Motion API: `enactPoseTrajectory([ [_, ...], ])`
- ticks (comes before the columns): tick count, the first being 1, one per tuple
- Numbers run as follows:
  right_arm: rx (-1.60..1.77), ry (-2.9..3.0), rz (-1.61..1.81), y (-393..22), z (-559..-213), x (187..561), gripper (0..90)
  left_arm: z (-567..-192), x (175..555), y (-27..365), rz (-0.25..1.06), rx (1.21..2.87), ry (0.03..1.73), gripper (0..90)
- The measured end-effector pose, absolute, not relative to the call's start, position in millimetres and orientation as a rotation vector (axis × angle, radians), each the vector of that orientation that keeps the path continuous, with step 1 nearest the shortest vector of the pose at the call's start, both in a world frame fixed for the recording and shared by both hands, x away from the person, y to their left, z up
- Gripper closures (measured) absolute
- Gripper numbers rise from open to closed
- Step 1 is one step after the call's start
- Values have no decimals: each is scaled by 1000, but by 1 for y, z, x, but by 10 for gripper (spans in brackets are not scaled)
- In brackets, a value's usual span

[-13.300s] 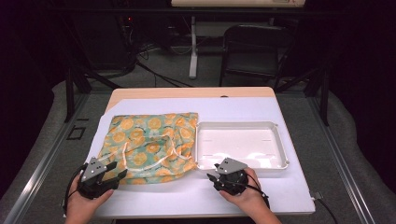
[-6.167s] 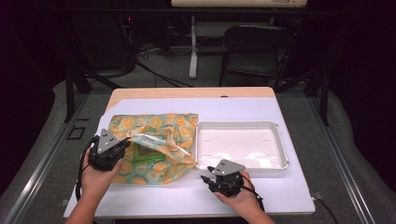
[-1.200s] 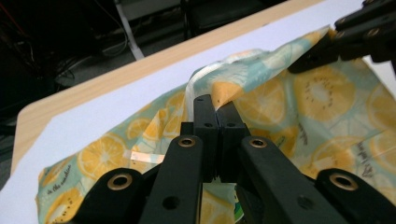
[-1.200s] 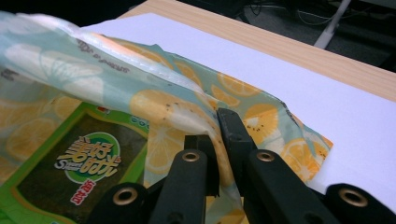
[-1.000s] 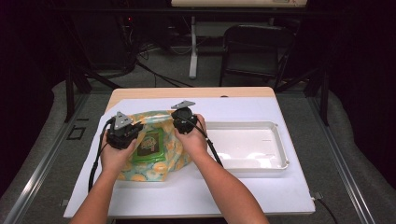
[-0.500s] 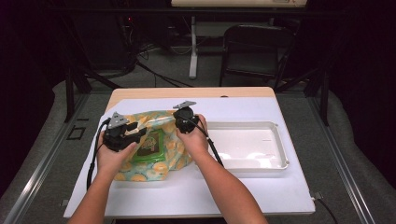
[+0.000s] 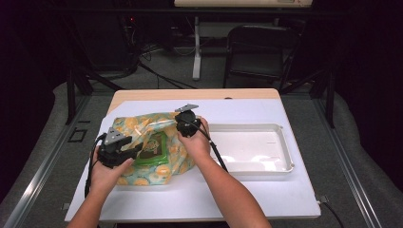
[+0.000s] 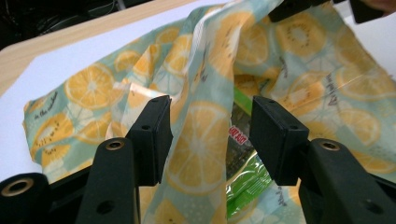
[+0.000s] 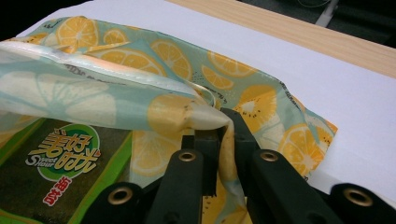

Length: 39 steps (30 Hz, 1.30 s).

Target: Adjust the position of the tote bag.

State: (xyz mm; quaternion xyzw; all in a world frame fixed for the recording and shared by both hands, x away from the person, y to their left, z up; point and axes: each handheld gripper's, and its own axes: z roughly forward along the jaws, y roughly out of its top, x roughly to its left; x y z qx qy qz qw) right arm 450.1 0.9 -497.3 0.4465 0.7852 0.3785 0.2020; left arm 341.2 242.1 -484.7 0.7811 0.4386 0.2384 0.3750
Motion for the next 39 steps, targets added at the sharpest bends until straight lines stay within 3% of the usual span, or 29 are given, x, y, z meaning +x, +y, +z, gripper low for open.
enactPoseTrajectory([
  [22, 1258, 2177, 1063, -8, -496, 448, 844, -522, 345, 241, 654, 2123, 1151, 471],
  [39, 1252, 2172, 1069, -12, -494, 447, 838, -529, 351, 239, 657, 2169, 1162, 641],
])
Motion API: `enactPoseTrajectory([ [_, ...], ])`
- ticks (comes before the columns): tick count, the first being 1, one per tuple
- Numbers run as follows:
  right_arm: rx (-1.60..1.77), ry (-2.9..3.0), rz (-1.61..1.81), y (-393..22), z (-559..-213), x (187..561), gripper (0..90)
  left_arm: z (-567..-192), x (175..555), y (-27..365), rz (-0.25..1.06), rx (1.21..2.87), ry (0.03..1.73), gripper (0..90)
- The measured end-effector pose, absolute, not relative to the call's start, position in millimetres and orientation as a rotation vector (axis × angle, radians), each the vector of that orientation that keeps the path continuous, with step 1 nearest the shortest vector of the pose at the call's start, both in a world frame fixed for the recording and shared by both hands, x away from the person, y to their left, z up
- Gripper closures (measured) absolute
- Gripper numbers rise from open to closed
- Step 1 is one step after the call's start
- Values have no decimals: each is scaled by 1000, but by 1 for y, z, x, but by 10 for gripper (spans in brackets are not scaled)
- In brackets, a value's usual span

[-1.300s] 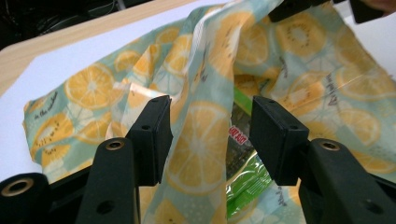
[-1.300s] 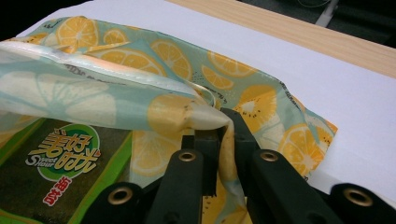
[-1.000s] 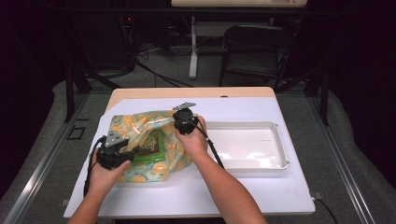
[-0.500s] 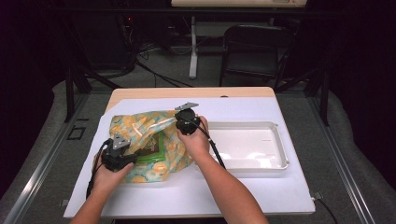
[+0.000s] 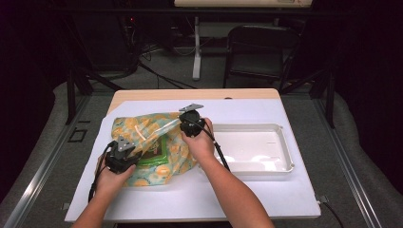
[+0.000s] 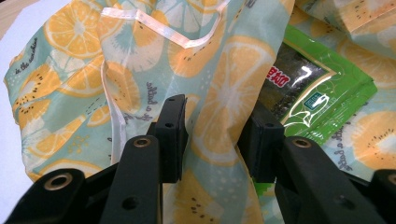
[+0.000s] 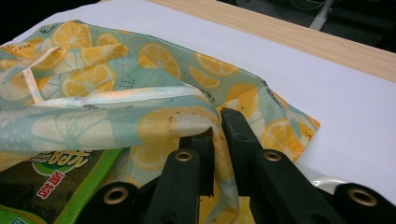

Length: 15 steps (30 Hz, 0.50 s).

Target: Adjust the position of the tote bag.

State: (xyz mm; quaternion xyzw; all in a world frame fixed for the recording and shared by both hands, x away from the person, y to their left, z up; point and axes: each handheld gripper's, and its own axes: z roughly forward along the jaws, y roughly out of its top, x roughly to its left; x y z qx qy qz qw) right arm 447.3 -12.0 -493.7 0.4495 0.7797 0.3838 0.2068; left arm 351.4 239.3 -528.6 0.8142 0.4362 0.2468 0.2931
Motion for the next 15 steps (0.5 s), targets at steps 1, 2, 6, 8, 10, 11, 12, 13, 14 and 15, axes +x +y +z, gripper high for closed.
enactPoseTrajectory([
  [1, 1251, 2171, 1068, -12, -494, 447, 837, -529, 352, 239, 656, 2169, 1163, 651],
  [2, 1251, 2169, 1069, -12, -494, 447, 836, -529, 352, 239, 664, 2167, 1164, 663],
  [6, 1253, 2168, 1071, -13, -495, 448, 835, -529, 352, 239, 671, 2180, 1165, 720],
  [8, 1252, 2166, 1071, -13, -495, 448, 835, -530, 354, 240, 674, 2186, 1164, 769],
  [10, 1254, 2168, 1067, -14, -495, 448, 835, -529, 357, 240, 687, 2187, 1164, 808],
  [11, 1254, 2172, 1065, -14, -495, 448, 834, -529, 359, 240, 700, 2186, 1165, 829],
  [12, 1254, 2173, 1062, -14, -496, 448, 833, -528, 362, 241, 697, 2191, 1172, 847],
  [13, 1249, 2173, 1060, -13, -496, 448, 833, -527, 364, 241, 705, 2196, 1174, 856],
  [14, 1244, 2176, 1058, -13, -495, 448, 832, -525, 366, 240, 712, 2195, 1176, 865],
  [15, 1243, 2171, 1063, -13, -495, 448, 832, -524, 368, 240, 718, 2197, 1175, 876],
])
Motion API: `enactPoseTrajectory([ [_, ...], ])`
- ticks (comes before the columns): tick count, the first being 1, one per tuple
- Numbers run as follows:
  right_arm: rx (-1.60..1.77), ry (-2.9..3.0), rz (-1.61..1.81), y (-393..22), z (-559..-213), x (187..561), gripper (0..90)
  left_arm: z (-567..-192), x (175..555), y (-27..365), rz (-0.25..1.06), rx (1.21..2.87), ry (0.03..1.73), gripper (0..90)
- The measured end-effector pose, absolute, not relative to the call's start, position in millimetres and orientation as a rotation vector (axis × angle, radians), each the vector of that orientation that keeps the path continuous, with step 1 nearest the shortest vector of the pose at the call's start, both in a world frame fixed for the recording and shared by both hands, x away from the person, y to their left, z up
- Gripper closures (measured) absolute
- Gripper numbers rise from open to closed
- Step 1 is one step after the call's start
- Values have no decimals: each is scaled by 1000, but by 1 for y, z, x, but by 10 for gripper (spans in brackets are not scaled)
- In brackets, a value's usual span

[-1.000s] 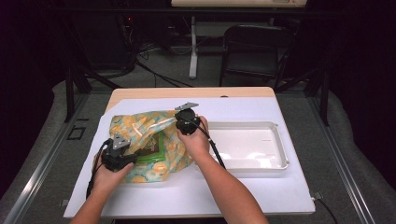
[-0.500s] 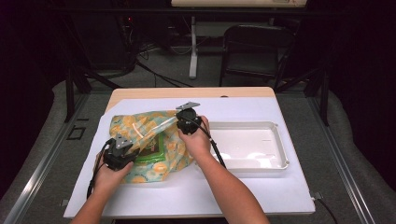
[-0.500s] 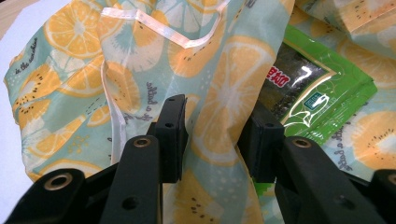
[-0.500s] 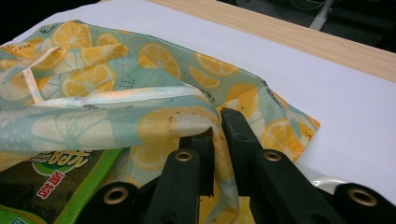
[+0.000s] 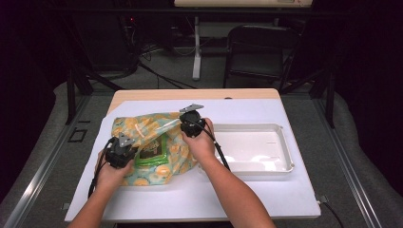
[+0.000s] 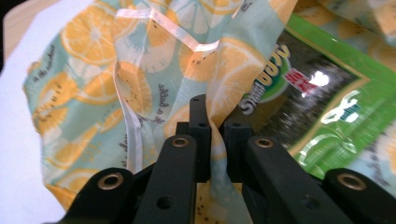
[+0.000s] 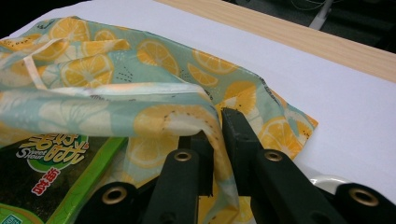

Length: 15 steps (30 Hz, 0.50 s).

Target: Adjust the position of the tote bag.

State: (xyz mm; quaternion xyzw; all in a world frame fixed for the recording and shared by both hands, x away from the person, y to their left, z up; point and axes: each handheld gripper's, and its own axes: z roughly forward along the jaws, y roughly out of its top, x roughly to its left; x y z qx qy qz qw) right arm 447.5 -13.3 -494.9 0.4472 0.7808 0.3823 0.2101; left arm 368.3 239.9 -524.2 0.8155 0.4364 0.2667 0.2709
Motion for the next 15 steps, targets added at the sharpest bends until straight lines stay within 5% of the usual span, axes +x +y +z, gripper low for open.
enactPoseTrajectory([
  [15, 1229, 2176, 1077, -15, -494, 448, 801, -515, 400, 242, 826, 2168, 1234, 899],
])
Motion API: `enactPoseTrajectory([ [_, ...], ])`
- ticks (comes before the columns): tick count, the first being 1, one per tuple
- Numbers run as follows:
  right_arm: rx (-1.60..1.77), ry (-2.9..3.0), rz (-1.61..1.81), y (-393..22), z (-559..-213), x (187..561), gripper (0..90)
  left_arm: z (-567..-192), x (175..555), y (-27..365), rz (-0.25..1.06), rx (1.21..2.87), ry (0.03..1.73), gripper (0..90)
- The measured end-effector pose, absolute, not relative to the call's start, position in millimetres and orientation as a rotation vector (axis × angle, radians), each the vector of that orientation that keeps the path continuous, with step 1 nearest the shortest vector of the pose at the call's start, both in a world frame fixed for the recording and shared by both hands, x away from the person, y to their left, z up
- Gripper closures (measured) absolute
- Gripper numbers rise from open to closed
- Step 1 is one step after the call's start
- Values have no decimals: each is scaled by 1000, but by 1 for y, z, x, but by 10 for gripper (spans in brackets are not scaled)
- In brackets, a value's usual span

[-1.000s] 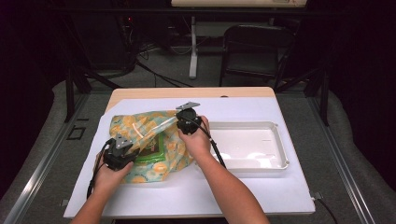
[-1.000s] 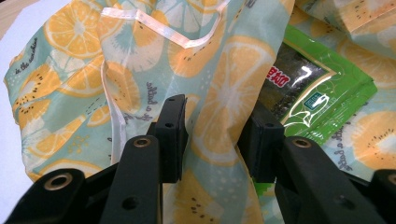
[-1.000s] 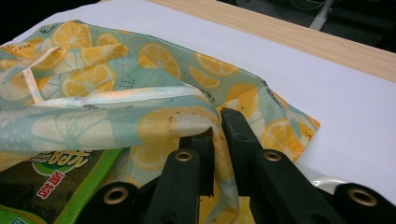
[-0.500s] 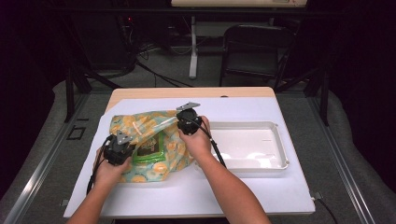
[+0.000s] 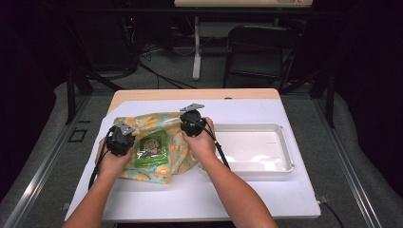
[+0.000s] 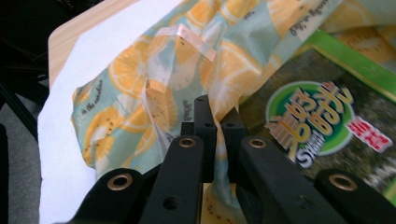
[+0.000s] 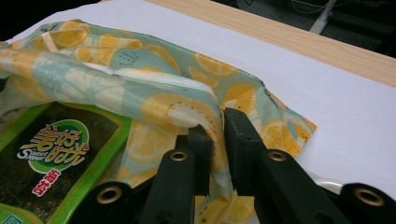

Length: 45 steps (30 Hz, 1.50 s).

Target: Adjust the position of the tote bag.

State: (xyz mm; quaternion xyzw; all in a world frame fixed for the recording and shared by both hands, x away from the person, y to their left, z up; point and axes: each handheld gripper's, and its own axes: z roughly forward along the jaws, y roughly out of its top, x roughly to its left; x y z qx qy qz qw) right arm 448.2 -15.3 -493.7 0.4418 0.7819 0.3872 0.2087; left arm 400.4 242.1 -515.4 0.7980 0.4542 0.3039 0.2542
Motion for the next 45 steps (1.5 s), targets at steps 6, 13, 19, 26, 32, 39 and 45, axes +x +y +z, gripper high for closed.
enactPoseTrajectory([
  [6, 1202, 2192, 1122, -13, -491, 444, 761, -513, 412, 247, 824, 2133, 1277, 900],
  [13, 1151, 2199, 1184, -11, -483, 437, 724, -512, 420, 252, 819, 2106, 1315, 900],
  [19, 1126, 2205, 1226, -10, -478, 432, 712, -510, 427, 254, 817, 2100, 1336, 900],
  [26, 1096, 2231, 1234, -6, -479, 428, 721, -505, 432, 256, 830, 2088, 1346, 900],
  [32, 1057, 2245, 1235, 2, -482, 425, 788, -503, 435, 258, 831, 2072, 1357, 900],
  [39, 1051, 2227, 1152, 9, -483, 433, 893, -501, 439, 260, 823, 2067, 1369, 900],
  [45, 1051, 2206, 1081, 10, -475, 450, 900, -501, 443, 262, 819, 2065, 1382, 900],
])
